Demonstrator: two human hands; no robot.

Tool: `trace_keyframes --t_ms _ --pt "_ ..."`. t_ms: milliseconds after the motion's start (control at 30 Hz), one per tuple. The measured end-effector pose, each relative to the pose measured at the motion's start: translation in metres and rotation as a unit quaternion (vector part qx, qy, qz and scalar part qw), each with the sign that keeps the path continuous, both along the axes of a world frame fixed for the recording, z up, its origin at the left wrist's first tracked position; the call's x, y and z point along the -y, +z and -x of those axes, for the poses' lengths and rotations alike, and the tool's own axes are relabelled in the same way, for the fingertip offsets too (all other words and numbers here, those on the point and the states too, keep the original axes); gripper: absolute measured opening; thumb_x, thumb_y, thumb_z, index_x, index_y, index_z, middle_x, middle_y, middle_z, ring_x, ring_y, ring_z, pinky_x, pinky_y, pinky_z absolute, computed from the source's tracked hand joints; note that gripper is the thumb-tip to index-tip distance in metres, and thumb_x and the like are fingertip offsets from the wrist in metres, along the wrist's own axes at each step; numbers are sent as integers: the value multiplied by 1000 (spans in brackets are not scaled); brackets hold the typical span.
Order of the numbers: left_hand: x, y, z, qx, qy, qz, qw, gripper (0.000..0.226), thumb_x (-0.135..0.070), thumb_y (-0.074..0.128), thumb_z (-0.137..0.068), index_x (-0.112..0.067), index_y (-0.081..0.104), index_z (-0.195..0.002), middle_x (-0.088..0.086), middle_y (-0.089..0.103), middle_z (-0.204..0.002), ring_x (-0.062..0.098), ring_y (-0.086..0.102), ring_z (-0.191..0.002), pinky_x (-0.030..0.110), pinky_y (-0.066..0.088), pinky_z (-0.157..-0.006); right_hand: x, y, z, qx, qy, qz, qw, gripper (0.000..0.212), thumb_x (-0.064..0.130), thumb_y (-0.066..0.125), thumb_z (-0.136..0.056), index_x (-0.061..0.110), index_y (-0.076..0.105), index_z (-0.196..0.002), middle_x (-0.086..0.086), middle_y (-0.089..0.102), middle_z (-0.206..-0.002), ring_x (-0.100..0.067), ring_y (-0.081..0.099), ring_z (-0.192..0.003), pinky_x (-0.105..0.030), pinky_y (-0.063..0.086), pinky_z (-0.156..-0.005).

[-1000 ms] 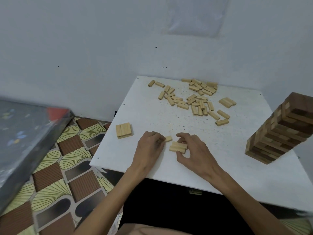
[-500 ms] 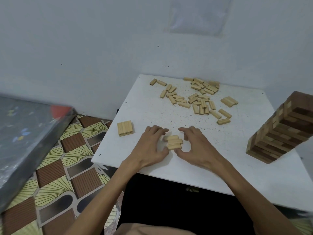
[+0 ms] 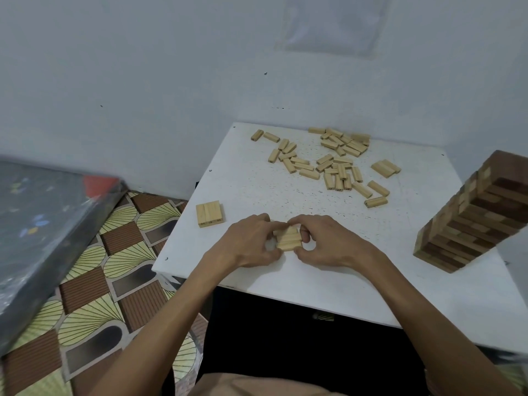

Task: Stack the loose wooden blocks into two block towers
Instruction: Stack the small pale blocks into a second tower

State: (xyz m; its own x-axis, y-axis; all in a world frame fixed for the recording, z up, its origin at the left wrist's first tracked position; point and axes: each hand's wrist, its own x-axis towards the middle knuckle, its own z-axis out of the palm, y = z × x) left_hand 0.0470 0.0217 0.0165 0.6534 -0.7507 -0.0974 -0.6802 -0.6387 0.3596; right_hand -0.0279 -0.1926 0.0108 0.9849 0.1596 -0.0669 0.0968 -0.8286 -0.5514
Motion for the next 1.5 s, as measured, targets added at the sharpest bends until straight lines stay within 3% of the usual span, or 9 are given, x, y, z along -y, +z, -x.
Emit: trace_keyframes --t_ms 100,300,533,767,933,1067,1167,1267,1500 --pt "2 2 -2 -8 -1 8 1000 58 -37 63 -89 -36 53 -146 -8 55 -96 14 52 -87 35 51 -82 -1 0 -1 -1 -2 -7 1000 44 39 68 -85 30 58 -127 13 58 -90 -6 55 -84 -39 54 -79" --pt "4 6 -7 -62 7 17 998 44 -28 68 -92 -17 59 -134 -9 61 -90 13 56 -83 24 42 -72 -4 3 -4 -14 6 -16 1000 41 27 71 -89 21 60 -128 10 61 -88 -6 53 -79 -35 53 -78" --pt "8 13 -6 -73 -2 -29 997 37 -24 63 -96 -14 57 -130 -4 61 -94 18 58 -88 37 53 -80 -1 8 -8 -46 11 5 999 44 31 71 -90 24 56 -131 13 60 -92 -4 52 -87 -36 53 -83" --pt "10 14 -3 -57 1 -52 997 35 -27 60 -97 -13 53 -128 0 61 -103 23 59 -95 45 54 -86 -3 11 -12 -70 12 27 997 42 33 71 -90 26 54 -127 13 59 -94 -1 50 -88 -31 50 -79" --pt "-1 0 3 37 8 38 999 53 -40 70 -88 -17 49 -130 -3 50 -120 16 50 -107 35 49 -87 -3 13 -11 -68 11 24 997 42 31 73 -91 22 55 -128 11 62 -94 -2 51 -86 -32 51 -83" --pt "-8 -6 6 -3 42 109 993 47 -42 78 -84 -21 51 -117 -8 56 -108 6 48 -88 24 38 -71 -4 15 -12 -77 15 25 997 44 30 73 -91 23 54 -130 11 63 -96 -2 51 -87 -31 51 -82" --pt "-6 -5 5 -43 45 102 993 48 -39 77 -87 -20 53 -125 -10 60 -97 0 51 -79 21 37 -66 -5 20 -14 -93 12 28 995 44 29 73 -91 23 54 -130 8 65 -97 -6 56 -88 -37 54 -86" --pt "-1 -2 4 -45 27 77 996 50 -33 72 -92 -15 56 -136 -9 62 -93 6 52 -77 25 43 -72 -6 24 -14 -104 15 32 994 45 28 73 -91 21 54 -131 6 67 -97 -10 60 -90 -42 55 -87" --pt "2 4 0 -66 23 46 996 46 -27 71 -94 -11 59 -134 -3 65 -95 14 58 -81 27 47 -74 -6 25 -15 -113 16 34 993 44 27 74 -92 21 54 -131 5 67 -98 -13 64 -86 -42 56 -85"
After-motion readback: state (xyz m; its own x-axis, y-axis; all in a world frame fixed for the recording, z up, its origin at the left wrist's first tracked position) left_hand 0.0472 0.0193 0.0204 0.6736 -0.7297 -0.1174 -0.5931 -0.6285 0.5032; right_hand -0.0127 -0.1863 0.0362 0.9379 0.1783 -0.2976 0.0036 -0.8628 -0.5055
